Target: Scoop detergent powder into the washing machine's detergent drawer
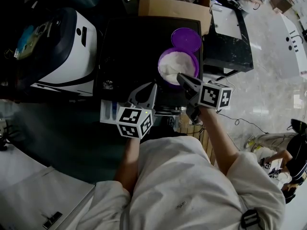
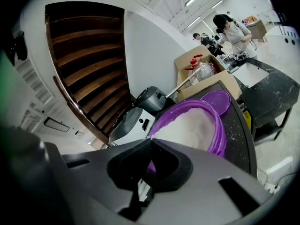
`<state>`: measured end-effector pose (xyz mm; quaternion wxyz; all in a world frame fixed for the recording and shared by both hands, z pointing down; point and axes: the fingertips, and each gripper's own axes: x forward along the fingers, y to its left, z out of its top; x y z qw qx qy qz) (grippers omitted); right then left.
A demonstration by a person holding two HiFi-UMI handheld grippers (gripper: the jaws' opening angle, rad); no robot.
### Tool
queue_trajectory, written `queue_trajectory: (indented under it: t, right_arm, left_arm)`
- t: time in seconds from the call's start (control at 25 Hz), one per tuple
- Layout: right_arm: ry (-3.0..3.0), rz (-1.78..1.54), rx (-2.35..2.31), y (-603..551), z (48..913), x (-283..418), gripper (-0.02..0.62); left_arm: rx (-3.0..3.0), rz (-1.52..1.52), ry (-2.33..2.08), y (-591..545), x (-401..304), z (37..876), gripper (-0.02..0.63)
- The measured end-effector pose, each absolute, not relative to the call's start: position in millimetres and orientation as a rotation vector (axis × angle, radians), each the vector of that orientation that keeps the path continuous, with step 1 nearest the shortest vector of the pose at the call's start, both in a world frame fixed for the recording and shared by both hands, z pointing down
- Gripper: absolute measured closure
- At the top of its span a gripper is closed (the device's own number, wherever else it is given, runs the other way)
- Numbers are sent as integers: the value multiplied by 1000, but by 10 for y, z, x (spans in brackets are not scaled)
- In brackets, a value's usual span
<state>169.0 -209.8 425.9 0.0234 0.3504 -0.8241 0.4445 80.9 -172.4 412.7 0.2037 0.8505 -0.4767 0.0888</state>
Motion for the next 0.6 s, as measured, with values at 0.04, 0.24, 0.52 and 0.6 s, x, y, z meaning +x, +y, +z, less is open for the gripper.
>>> queue_trajectory:
  t: [0.04,0.24,0.52,0.6]
  right_arm:
    - [-2551,1405,1093,-2102,4259,1711,591]
    - [-2558,1540,1120,-2103,4256,1820,591]
    - [-2599,1608,1133,-2114,4165,1892,591]
    - [-2612,1633,1132,-2114,4133,1911,591]
  left_arm:
    - [2373,248,-1329,-1725,814,4131,586]
    - [2382,254,-1315,-1726,871,4133,586]
    - [2395,258,-1300,-1744,936,4115,586]
    - [2395,256,-1300,-1748,951,4103,586]
